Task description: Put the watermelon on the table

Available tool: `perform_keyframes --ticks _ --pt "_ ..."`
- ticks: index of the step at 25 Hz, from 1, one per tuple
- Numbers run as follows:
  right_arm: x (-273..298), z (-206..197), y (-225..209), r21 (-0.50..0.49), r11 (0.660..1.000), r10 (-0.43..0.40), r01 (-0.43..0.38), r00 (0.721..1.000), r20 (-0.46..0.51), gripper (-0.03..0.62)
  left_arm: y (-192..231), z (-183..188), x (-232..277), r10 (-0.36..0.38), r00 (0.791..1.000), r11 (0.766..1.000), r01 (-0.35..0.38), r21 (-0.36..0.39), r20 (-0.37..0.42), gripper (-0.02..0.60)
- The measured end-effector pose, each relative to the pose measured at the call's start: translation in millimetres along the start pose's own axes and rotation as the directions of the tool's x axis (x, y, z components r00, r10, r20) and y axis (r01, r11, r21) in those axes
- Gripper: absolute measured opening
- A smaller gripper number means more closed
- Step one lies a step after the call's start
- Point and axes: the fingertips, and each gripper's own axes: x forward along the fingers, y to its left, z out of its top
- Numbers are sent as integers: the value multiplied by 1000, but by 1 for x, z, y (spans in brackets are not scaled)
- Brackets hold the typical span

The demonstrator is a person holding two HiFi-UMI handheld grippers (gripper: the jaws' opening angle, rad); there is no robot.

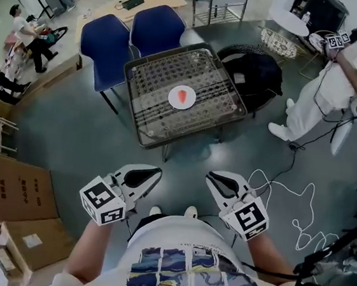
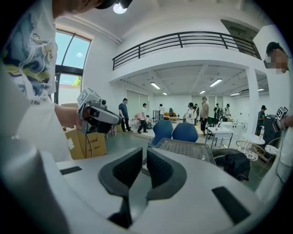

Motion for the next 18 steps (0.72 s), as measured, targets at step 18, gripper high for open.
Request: perform_keyframes --ticks 18 --pt "46 43 114 -60 998 20 -20 1000 -7 28 -12 -23 -98 -59 996 986 68 -151 68 9"
